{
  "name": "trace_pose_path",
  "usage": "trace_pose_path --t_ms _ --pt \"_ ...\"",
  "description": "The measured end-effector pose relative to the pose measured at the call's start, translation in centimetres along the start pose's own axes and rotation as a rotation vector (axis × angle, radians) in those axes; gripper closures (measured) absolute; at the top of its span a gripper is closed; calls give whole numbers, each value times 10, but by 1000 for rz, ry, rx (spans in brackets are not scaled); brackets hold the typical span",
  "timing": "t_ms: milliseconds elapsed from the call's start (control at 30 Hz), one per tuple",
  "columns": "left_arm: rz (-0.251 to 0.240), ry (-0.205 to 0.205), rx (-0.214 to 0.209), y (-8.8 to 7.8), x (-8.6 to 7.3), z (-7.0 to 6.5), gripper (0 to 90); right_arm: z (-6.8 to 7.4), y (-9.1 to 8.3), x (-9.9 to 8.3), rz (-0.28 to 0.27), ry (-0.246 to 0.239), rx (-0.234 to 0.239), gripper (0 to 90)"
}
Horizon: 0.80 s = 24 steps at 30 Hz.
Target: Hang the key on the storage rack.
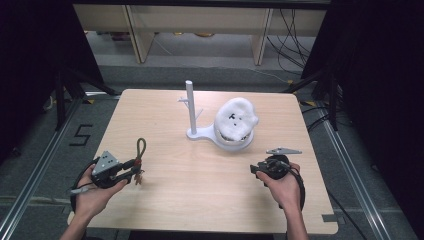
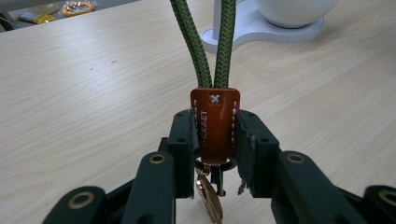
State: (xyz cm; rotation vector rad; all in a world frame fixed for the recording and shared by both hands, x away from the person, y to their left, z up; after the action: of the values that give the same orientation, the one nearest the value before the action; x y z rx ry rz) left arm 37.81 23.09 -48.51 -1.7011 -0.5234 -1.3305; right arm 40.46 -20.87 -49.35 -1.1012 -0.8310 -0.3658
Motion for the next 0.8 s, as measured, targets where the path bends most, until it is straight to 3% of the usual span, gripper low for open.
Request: trace_pose_path --t_ms 200,433,633,800 --pt "-26 2 -3 1 6 -2 687 0 0 0 3 5 -17 607" --pt "-60 21 -10 4 21 -6 686 0 -1 0 -1 -5 2 607" --pt "-62 41 -24 9 30 -11 686 0 -1 -1 2 6 -14 606" --pt "-62 56 -30 13 37 -13 686 0 -2 0 3 9 0 606"
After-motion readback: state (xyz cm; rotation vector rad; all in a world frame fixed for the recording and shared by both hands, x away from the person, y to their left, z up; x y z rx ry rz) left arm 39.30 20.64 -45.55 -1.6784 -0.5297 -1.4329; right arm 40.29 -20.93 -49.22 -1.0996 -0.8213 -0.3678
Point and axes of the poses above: each handheld gripper's, and its own axes: y roughly forward along the jaws, x roughly out of its top, z roughly to its left, the point moved 5 cm from there along y, roughly forward along the jaws, and after that the axes turned 6 degrees about -z, right-handed, at the moved point
